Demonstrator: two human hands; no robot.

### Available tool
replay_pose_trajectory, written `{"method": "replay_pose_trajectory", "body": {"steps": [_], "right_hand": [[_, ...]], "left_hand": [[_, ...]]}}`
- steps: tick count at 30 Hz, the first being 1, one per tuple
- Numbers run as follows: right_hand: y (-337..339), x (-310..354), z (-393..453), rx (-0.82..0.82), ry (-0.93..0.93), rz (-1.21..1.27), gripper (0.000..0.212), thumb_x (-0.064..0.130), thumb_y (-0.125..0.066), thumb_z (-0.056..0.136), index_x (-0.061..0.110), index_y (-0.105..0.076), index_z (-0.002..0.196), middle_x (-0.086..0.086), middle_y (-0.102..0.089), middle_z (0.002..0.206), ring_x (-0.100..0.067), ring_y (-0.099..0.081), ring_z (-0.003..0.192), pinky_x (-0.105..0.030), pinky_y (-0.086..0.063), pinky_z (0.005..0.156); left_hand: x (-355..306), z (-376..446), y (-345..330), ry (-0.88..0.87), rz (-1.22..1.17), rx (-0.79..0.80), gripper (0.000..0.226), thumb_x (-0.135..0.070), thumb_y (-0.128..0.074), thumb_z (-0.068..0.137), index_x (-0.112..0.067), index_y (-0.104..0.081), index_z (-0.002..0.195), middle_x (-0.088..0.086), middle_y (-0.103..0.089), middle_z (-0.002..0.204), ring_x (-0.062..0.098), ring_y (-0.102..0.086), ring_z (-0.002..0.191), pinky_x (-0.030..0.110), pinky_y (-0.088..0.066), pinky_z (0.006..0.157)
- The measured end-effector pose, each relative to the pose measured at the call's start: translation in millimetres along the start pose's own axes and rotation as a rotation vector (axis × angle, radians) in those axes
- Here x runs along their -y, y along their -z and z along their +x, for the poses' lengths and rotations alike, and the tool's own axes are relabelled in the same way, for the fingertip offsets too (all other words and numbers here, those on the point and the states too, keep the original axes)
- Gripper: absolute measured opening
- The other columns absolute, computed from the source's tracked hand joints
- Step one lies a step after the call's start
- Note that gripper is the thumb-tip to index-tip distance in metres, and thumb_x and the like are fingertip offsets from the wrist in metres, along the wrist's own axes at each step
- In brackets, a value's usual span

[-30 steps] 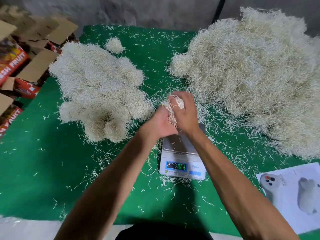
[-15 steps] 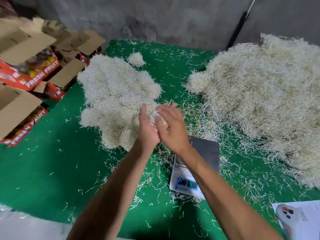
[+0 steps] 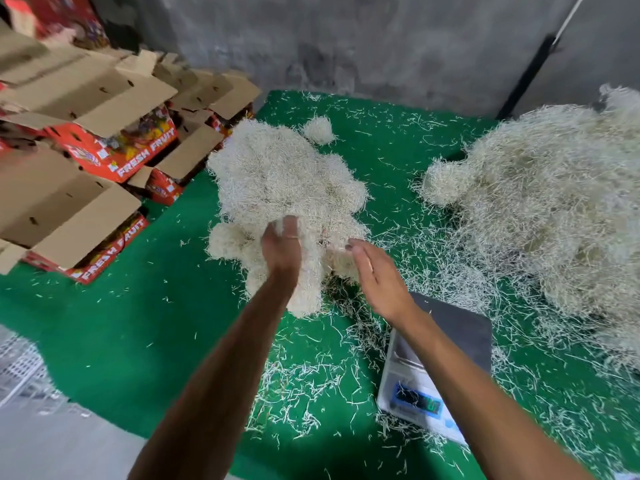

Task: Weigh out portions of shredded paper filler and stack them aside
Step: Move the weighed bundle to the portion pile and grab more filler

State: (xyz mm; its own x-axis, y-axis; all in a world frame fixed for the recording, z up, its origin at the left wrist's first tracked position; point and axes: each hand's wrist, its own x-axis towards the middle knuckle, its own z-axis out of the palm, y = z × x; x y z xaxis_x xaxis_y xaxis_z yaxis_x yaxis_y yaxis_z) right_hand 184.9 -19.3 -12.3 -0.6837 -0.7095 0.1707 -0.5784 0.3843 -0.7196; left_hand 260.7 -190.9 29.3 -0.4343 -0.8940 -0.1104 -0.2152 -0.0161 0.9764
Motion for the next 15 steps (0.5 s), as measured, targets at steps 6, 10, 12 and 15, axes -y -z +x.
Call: {"method": "replay_pose_trajectory", "body": {"steps": [6,10,12,15], "right_hand": [[2.1,-18.6,-0.7,-0.088,0.159,-0.157,0.038,0.035,-0.032,0.114,0.018,-0.061,0.134,0.000,-0.067,0.126,0.000,-0.050,0.115,-0.036,-0.042,0.108],[7.2,-24.2,-1.0,-0.076,0.100,-0.118,0.039,0.035,-0.036,0.114,0.016,-0.060,0.137,-0.002,-0.065,0.133,-0.001,-0.050,0.118,-0.032,-0.039,0.109],[16.0,-31.8,-6.3,-0.085,0.030,-0.089,0.039,0.036,-0.037,0.113,0.016,-0.059,0.138,-0.003,-0.064,0.135,-0.002,-0.049,0.119,-0.032,-0.039,0.108],[36.3,-55.7,-22.2,-0.097,-0.126,-0.073,0.040,0.033,-0.041,0.111,0.014,-0.055,0.143,-0.005,-0.060,0.141,-0.005,-0.048,0.124,-0.029,-0.034,0.108]], "left_hand": [[11.1,54.2,46.1,-0.217,0.221,0.253,0.056,-0.058,-0.053,0.098,-0.021,-0.058,0.140,0.004,-0.056,0.146,0.015,-0.054,0.128,0.038,-0.044,0.105],[12.8,39.8,21.6,-0.316,0.070,0.341,0.041,-0.043,-0.055,0.102,-0.010,-0.068,0.123,0.010,-0.070,0.124,0.016,-0.066,0.115,0.037,-0.056,0.095],[16.5,27.4,-4.6,-0.404,0.128,0.405,0.034,-0.035,-0.053,0.103,-0.006,-0.071,0.101,0.014,-0.072,0.098,0.017,-0.069,0.090,0.039,-0.060,0.079],[32.9,-2.5,-55.2,-0.371,0.241,0.567,0.026,-0.031,-0.056,0.103,-0.016,-0.068,0.121,0.002,-0.073,0.115,0.004,-0.069,0.099,0.032,-0.060,0.090]]}}
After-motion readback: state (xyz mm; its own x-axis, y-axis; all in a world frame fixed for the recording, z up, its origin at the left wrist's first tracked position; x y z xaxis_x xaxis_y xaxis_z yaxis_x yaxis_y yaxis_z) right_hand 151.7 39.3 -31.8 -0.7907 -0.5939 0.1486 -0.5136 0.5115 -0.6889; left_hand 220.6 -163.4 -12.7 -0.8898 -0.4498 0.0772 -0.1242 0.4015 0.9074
